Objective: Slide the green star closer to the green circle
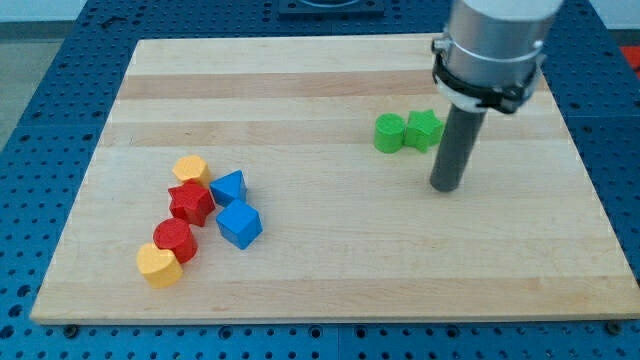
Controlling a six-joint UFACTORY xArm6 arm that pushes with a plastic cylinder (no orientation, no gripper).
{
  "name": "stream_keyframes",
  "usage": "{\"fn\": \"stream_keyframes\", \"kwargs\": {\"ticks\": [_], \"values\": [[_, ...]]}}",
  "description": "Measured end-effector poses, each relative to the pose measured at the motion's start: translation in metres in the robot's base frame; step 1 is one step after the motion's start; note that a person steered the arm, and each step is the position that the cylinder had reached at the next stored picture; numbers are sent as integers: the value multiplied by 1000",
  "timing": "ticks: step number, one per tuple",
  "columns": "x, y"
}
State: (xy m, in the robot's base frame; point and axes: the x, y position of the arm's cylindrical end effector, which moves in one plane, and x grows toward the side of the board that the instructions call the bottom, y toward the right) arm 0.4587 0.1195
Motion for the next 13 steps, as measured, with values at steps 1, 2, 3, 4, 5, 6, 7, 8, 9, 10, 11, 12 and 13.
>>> {"fn": "stream_keyframes", "kwargs": {"ticks": [1,2,3,4,5,6,7,8,9,10,11,12,13], "values": [[-32,-19],[-51,-9],[-67,57],[-138,87],[-203,82],[-225,66],[-192,69],[-150,89],[-111,108],[-86,111],[-87,112],[-104,90],[-104,55]]}}
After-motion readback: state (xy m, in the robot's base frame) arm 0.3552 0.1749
